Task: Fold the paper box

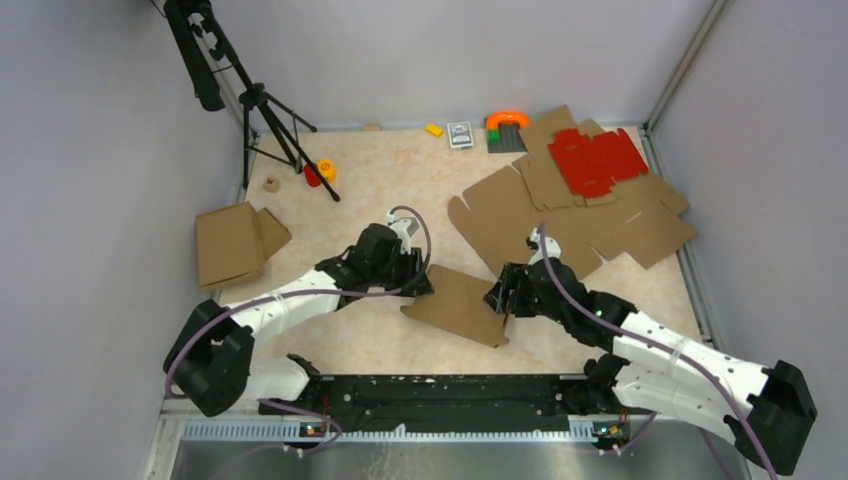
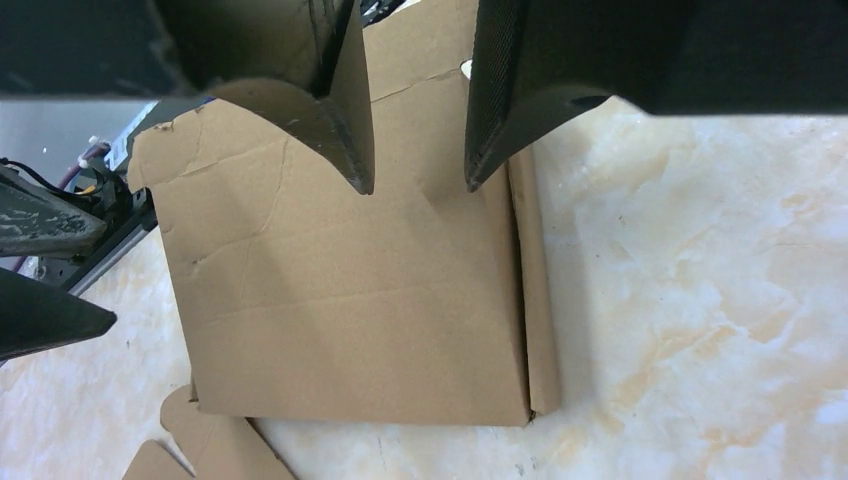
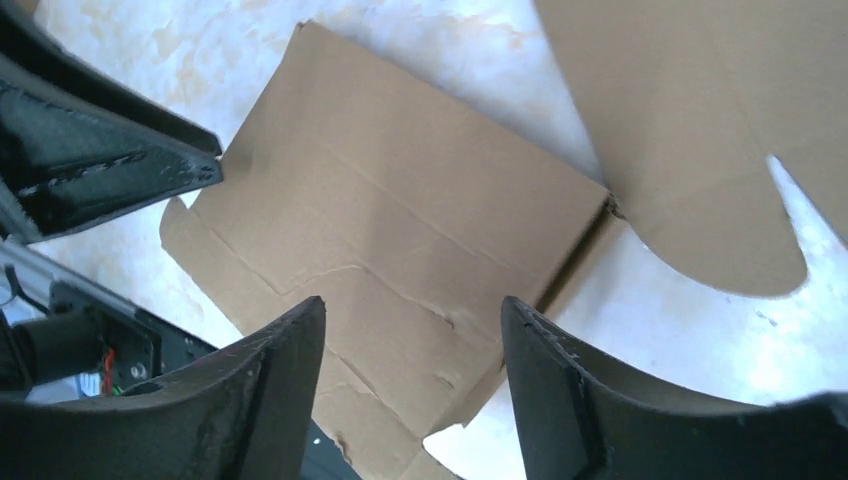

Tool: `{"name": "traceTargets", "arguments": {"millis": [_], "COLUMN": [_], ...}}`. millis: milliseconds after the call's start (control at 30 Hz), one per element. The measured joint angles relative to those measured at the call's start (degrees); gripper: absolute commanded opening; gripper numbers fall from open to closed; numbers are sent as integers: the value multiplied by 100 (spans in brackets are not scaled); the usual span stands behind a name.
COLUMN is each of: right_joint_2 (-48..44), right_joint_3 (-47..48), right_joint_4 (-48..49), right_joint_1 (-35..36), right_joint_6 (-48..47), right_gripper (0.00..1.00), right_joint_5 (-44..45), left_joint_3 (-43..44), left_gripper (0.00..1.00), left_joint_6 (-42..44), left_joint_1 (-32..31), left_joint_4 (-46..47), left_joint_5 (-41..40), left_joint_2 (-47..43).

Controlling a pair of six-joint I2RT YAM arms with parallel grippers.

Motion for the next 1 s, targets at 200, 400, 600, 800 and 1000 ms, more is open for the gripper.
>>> {"name": "traceTargets", "arguments": {"millis": [200, 400, 600, 800, 1000], "right_joint_2": [-127, -122, 50, 348, 490], "right_joint_3": [358, 168, -146, -240, -369], "right_joint_4": [-1082, -1268, -841, -577, -422], "right_joint_1": [0, 0, 0, -2, -9], "right_joint_6": [861, 1764, 2382, 2667, 2909], "right_gripper": [62, 56, 52, 45, 41], "right_joint_5": [328, -55, -603, -844, -938], "left_joint_3": [166, 251, 251, 251, 219], "left_gripper": [44, 45, 42, 40, 40], "left_joint_6": [52, 114, 175, 192, 192], "left_joint_1": [63, 197, 238, 258, 295], "left_joint_4": [-341, -621, -728, -699, -586], "left_joint_5": [-188, -181, 26, 256, 361], "left_joint_2": [-170, 15, 289, 396, 538]}}
